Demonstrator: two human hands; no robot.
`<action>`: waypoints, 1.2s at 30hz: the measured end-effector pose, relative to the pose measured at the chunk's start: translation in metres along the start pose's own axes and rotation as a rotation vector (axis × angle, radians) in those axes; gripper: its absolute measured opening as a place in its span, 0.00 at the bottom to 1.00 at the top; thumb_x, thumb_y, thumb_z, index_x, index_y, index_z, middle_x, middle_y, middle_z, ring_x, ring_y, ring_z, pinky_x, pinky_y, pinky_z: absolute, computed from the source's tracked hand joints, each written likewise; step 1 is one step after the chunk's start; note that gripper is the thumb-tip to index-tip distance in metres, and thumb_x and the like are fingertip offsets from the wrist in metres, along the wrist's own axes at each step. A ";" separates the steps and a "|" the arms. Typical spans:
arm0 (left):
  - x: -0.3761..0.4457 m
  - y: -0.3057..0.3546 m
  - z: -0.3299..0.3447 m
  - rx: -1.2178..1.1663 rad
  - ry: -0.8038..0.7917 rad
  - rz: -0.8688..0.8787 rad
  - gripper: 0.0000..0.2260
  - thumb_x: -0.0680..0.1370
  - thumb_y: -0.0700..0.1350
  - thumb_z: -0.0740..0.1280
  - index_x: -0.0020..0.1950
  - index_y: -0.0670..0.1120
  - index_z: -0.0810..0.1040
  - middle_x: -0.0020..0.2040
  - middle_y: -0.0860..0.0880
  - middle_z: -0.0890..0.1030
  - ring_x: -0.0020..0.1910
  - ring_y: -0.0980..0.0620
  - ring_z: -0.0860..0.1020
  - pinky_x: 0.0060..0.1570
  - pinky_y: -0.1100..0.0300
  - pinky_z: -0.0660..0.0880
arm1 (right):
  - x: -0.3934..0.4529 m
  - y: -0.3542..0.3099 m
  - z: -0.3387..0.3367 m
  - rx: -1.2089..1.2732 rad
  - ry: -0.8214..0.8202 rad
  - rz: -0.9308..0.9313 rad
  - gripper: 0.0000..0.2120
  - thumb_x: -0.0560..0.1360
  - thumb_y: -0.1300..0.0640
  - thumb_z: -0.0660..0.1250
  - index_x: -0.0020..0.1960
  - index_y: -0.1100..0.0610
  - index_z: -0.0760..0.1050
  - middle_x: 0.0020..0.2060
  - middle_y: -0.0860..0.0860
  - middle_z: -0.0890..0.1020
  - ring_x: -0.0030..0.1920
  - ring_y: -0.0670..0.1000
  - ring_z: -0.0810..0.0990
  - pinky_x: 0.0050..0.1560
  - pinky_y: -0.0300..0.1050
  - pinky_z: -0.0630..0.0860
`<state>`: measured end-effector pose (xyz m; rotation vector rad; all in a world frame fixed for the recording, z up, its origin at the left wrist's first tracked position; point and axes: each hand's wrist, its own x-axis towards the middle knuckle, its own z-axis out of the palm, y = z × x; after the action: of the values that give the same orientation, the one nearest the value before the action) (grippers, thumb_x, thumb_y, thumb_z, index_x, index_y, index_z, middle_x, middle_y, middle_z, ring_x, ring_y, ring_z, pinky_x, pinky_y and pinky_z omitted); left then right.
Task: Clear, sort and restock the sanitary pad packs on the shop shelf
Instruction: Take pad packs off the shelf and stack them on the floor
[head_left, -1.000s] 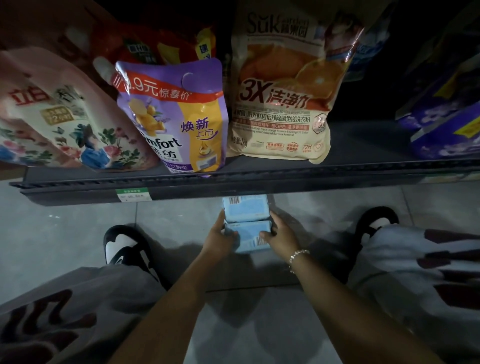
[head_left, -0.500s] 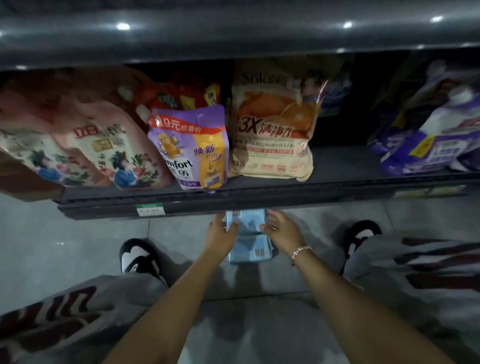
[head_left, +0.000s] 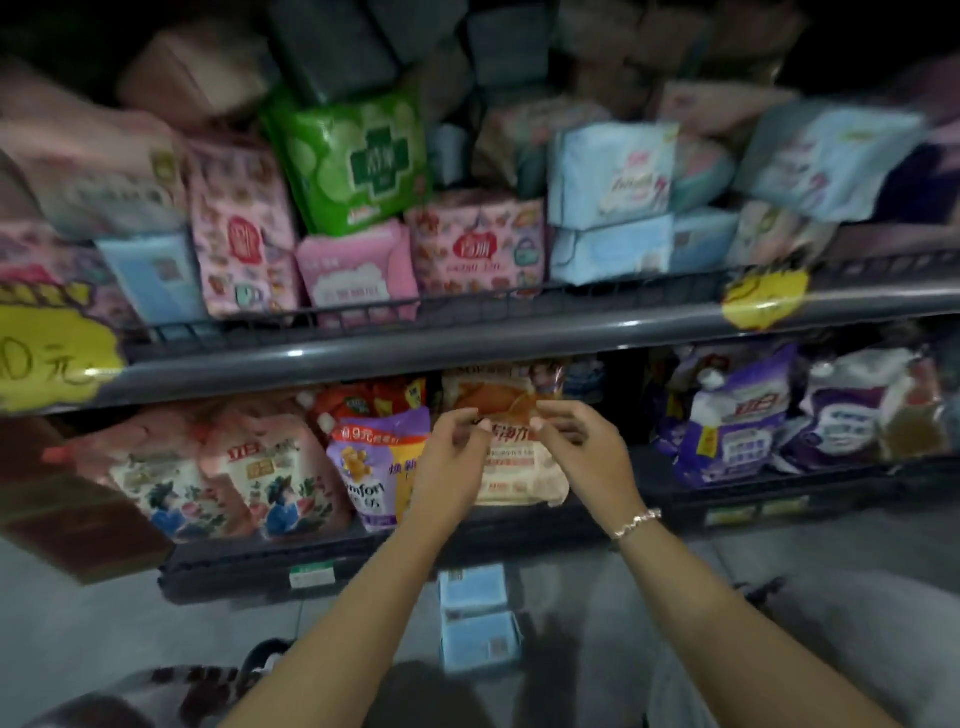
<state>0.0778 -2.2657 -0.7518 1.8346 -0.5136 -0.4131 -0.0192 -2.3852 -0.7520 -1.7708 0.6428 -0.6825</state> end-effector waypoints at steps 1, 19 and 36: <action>0.000 0.017 0.001 -0.016 -0.010 0.036 0.10 0.81 0.48 0.62 0.62 0.51 0.73 0.51 0.55 0.78 0.50 0.58 0.78 0.44 0.69 0.74 | 0.005 -0.014 -0.009 0.008 0.019 -0.038 0.08 0.74 0.58 0.71 0.52 0.48 0.78 0.46 0.45 0.82 0.47 0.40 0.80 0.46 0.29 0.75; 0.106 0.191 0.060 -0.062 0.024 0.284 0.28 0.80 0.54 0.62 0.78 0.49 0.58 0.75 0.49 0.64 0.74 0.47 0.63 0.72 0.51 0.63 | 0.152 -0.106 -0.100 -0.063 0.264 -0.046 0.28 0.79 0.47 0.64 0.76 0.49 0.60 0.72 0.55 0.62 0.70 0.55 0.65 0.72 0.53 0.63; 0.105 0.186 0.072 -0.045 0.069 0.348 0.27 0.80 0.53 0.63 0.77 0.57 0.58 0.70 0.50 0.68 0.67 0.51 0.70 0.64 0.54 0.70 | 0.168 -0.114 -0.112 0.144 0.244 -0.038 0.10 0.78 0.44 0.65 0.58 0.45 0.75 0.53 0.46 0.79 0.58 0.50 0.77 0.62 0.52 0.74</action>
<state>0.1026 -2.4312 -0.5998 1.6683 -0.7540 -0.1239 0.0267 -2.5468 -0.5916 -1.5832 0.7066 -0.9566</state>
